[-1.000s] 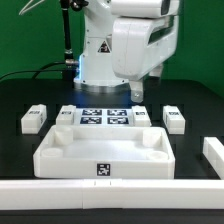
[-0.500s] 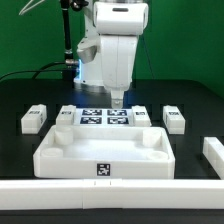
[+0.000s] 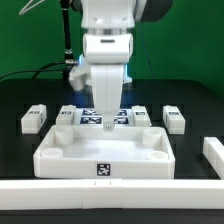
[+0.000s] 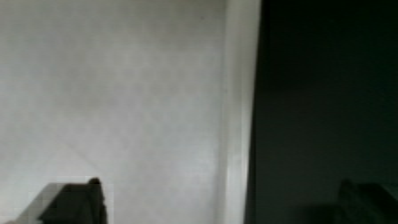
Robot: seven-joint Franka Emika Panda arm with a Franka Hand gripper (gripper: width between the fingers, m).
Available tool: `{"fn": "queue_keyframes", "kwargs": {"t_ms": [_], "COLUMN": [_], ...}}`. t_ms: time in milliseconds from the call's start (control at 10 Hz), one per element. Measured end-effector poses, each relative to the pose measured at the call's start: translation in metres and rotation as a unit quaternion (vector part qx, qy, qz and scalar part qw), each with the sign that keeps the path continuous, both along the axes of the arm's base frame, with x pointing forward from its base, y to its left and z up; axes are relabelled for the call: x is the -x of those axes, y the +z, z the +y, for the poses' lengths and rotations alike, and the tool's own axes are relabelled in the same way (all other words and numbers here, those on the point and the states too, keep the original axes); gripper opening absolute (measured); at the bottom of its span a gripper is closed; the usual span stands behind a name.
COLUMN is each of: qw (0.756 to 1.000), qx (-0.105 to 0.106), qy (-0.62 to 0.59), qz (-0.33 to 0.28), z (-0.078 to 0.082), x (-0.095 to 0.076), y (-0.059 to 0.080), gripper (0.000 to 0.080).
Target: Assemble desk
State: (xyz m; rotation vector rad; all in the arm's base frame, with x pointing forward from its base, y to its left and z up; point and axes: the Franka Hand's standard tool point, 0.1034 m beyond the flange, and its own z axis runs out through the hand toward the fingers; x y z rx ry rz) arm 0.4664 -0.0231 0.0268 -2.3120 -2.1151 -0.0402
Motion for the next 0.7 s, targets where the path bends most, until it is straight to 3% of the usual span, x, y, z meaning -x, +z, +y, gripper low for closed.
{"fn": "queue_keyframes", "kwargs": {"t_ms": [100, 200, 300, 400, 700], "qw": [1.0, 1.0, 1.0, 1.0, 1.0], "qx": [-0.002, -0.001, -0.002, -0.002, -0.002], "qy": [-0.003, -0.004, -0.004, -0.004, -0.004], "qz": [0.005, 0.006, 0.007, 0.007, 0.008], "z": [-0.001, -0.0011, -0.0012, -0.0012, -0.0013], "x": [0.0028, 0.0019, 0.0027, 0.0033, 0.0035], "y": [-0.009, -0.0067, -0.0076, -0.0082, -0.0085], "gripper": [0.0649, 0.0649, 0.0526, 0.0526, 0.011]}}
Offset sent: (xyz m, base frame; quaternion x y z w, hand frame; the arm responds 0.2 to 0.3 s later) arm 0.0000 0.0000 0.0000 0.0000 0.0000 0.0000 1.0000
